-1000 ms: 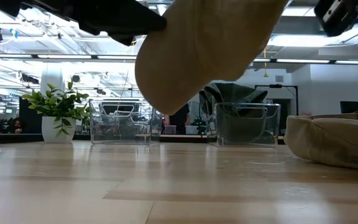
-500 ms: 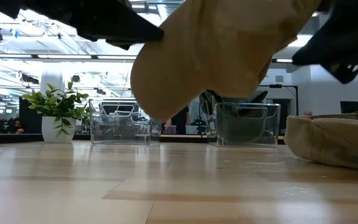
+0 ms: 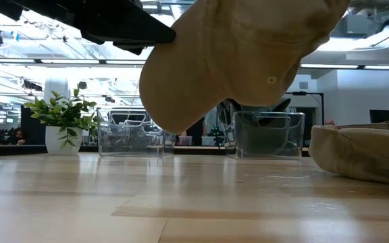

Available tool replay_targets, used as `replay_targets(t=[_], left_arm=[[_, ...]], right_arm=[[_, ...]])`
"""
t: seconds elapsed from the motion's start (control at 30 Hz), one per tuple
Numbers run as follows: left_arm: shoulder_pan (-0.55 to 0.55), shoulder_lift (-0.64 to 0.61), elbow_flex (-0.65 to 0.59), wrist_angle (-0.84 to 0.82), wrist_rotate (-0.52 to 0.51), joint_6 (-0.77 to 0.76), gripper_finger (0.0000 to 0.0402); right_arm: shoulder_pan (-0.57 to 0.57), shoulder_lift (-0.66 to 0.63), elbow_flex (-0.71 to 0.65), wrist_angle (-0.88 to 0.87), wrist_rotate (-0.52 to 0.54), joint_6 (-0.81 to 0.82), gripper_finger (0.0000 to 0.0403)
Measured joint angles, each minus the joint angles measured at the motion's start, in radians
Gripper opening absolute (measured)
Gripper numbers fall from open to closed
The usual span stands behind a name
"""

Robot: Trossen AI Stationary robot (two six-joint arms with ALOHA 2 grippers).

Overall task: Pick & Place hat
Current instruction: Put the left brown cap into the left transparent bin

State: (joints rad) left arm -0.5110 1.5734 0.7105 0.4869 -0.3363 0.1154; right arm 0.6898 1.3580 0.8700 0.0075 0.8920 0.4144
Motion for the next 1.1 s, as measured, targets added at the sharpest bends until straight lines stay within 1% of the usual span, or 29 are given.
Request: replay_targets(t=[0.1, 0.2, 0.33, 0.4, 0.57, 0.73, 0.83, 0.93, 1.03, 1.1], left_arm=[[0.000, 0.000, 0.000, 0.000, 0.000, 0.000, 0.0011], [-0.005, 0.000, 0.000, -0.001, 0.000, 0.000, 0.0011], [-0.006, 0.000, 0.000, -0.002, 0.005, 0.000, 0.0011], [-0.006, 0.000, 0.000, -0.001, 0.004, 0.000, 0.0011], [-0.006, 0.000, 0.000, -0.002, 0.001, -0.001, 0.0011], [-0.006, 0.000, 0.000, -0.007, 0.007, -0.002, 0.0011], [-0.006, 0.000, 0.000, -0.007, 0.006, 0.000, 0.0011], [-0.006, 0.000, 0.000, -0.013, 0.003, 0.000, 0.0011], [-0.005, 0.000, 0.000, -0.013, -0.003, 0.001, 0.0011], [-0.005, 0.000, 0.000, -0.013, -0.004, 0.003, 0.0011]], right_arm=[[-0.110, 0.065, -0.015, -0.046, -0.221, 0.110, 0.0000], [-0.181, 0.151, -0.015, -0.096, -0.400, 0.219, 0.0000], [-0.245, 0.235, 0.002, -0.090, -0.609, 0.266, 0.0000], [-0.271, 0.262, 0.028, -0.086, -0.677, 0.261, 0.0000], [-0.322, 0.324, 0.105, -0.081, -0.771, 0.203, 0.0000], [-0.313, 0.400, 0.136, -0.083, -0.907, 0.224, 0.0000], [-0.289, 0.429, 0.136, -0.089, -0.941, 0.252, 0.0000], [-0.269, 0.420, 0.136, -0.084, -0.935, 0.264, 0.0000], [-0.249, 0.360, 0.136, -0.085, -0.849, 0.243, 0.0000], [-0.232, 0.303, 0.137, -0.083, -0.758, 0.205, 0.0000]])
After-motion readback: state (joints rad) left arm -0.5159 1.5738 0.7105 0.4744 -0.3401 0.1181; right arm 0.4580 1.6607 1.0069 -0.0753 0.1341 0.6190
